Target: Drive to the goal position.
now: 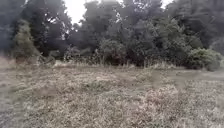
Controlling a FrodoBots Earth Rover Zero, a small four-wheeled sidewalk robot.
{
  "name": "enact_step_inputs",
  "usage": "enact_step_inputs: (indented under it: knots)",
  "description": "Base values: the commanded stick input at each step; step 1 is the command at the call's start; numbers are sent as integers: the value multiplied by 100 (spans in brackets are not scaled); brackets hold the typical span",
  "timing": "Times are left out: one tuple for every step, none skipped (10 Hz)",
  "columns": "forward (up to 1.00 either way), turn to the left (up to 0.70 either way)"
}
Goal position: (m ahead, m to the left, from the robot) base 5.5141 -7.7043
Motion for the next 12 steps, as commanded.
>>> enact_step_inputs:
  knots:
    - [45, -27]
    - [45, -27]
    - [45, -27]
    - [45, -27]
    - [45, -27]
    - [0, -3]
    - [0, -1]
    - [0, 0]
    - [0, 0]
    - [0, 0]
    - [0, 0]
    - [0, 0]
